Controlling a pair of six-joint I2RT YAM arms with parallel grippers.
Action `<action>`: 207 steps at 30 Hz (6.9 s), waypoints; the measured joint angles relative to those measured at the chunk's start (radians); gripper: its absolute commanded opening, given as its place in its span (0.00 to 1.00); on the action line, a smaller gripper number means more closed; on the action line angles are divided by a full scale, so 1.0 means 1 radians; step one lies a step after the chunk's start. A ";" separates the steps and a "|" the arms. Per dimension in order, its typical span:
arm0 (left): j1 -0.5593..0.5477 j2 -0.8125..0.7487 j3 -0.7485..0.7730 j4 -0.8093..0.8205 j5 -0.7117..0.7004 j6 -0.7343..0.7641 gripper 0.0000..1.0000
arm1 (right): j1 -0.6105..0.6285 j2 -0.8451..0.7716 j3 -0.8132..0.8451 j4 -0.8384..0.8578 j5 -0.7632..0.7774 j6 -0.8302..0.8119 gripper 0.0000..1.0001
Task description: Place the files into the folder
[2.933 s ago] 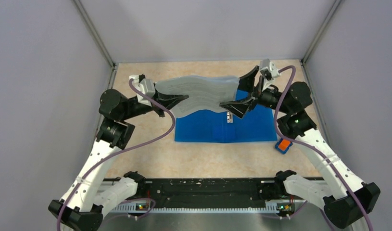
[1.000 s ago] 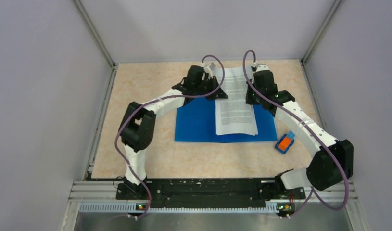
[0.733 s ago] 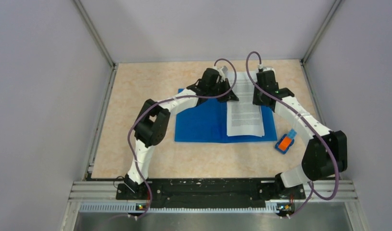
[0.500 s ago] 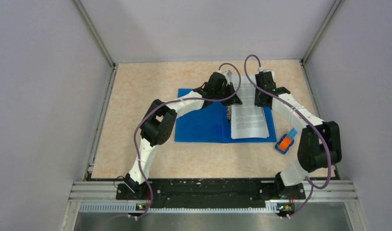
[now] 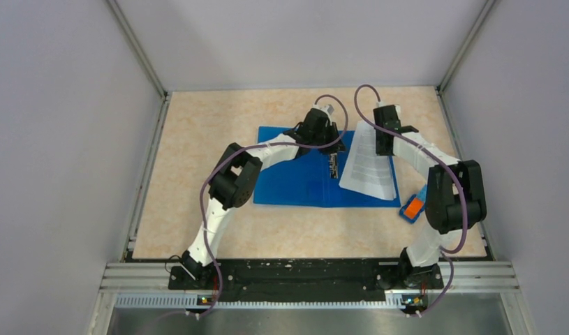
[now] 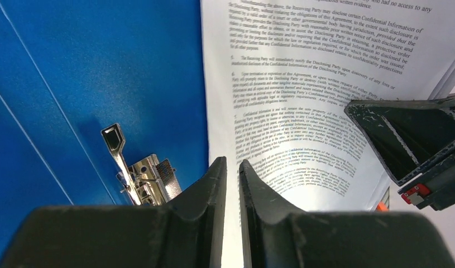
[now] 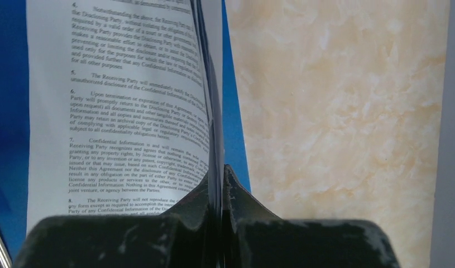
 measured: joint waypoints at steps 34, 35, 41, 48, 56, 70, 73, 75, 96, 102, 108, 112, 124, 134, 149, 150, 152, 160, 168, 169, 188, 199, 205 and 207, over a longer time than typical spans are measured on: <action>0.003 -0.116 -0.113 -0.238 -0.372 0.321 0.32 | 0.081 0.125 0.000 0.074 -0.215 -0.061 0.00; 0.003 -0.123 -0.119 -0.250 -0.380 0.321 0.32 | 0.092 0.125 0.000 0.074 -0.216 -0.067 0.00; 0.004 -0.186 -0.188 -0.321 -0.420 0.320 0.29 | 0.177 0.125 0.000 0.071 -0.230 -0.094 0.00; 0.009 -0.343 -0.386 -0.357 -0.447 0.312 0.28 | 0.259 0.095 0.000 0.051 -0.259 -0.100 0.00; 0.027 -0.417 -0.446 -0.385 -0.439 0.309 0.43 | 0.269 -0.035 -0.019 0.017 -0.260 -0.067 0.00; 0.260 -0.759 -0.626 -0.341 -0.347 0.217 0.34 | 0.269 -0.267 0.040 -0.043 -0.465 0.051 0.00; 0.295 -0.760 -0.707 -0.345 -0.345 0.206 0.28 | 0.270 -0.305 0.074 -0.046 -0.549 0.089 0.00; 0.300 -0.752 -0.746 -0.355 -0.350 0.204 0.25 | 0.275 -0.323 0.087 -0.039 -0.602 0.118 0.00; 0.304 -0.671 -0.757 -0.344 -0.377 0.180 0.23 | 0.332 -0.295 0.098 0.226 -0.945 0.380 0.00; 0.306 -0.650 -0.748 -0.344 -0.384 0.180 0.22 | 0.283 -0.206 0.043 0.224 -0.906 0.356 0.00; 0.310 -0.622 -0.737 -0.344 -0.388 0.180 0.22 | 0.198 -0.132 -0.085 0.150 -0.743 0.260 0.00; 0.311 -0.606 -0.723 -0.348 -0.391 0.180 0.21 | 0.189 -0.128 -0.133 0.119 -0.641 0.195 0.00; 0.311 -0.555 -0.681 -0.355 -0.391 0.182 0.20 | 0.190 -0.132 -0.283 0.226 -0.529 0.088 0.00; 0.311 -0.526 -0.622 -0.387 -0.394 0.190 0.19 | 0.190 -0.141 -0.316 0.279 -0.473 0.027 0.00; 0.311 -0.460 -0.562 -0.410 -0.394 0.217 0.19 | 0.207 -0.172 -0.383 0.392 -0.505 -0.022 0.00; 0.311 -0.454 -0.554 -0.414 -0.394 0.220 0.19 | 0.209 -0.172 -0.386 0.402 -0.508 -0.027 0.00; 0.311 -0.441 -0.534 -0.423 -0.394 0.228 0.19 | 0.216 -0.173 -0.387 0.416 -0.514 -0.039 0.00; 0.311 -0.390 -0.456 -0.449 -0.396 0.262 0.19 | 0.235 -0.198 -0.388 0.446 -0.555 -0.089 0.00; 0.317 -0.348 -0.397 -0.470 -0.406 0.294 0.19 | 0.236 -0.151 -0.298 0.378 -0.594 -0.161 0.00; 0.320 -0.340 -0.389 -0.473 -0.405 0.296 0.19 | 0.236 -0.146 -0.285 0.367 -0.605 -0.169 0.00; 0.340 -0.294 -0.304 -0.479 -0.368 0.334 0.29 | 0.317 -0.100 -0.216 0.224 -0.674 -0.158 0.00; 0.305 -0.535 -0.566 -0.457 -0.288 0.257 0.20 | 0.317 -0.133 -0.262 0.200 -0.614 -0.090 0.00; 0.256 -0.609 -0.700 -0.419 -0.271 0.188 0.19 | 0.317 -0.143 -0.262 0.198 -0.603 -0.048 0.00; 0.246 -0.616 -0.725 -0.410 -0.266 0.168 0.18 | 0.317 -0.143 -0.262 0.201 -0.604 -0.023 0.00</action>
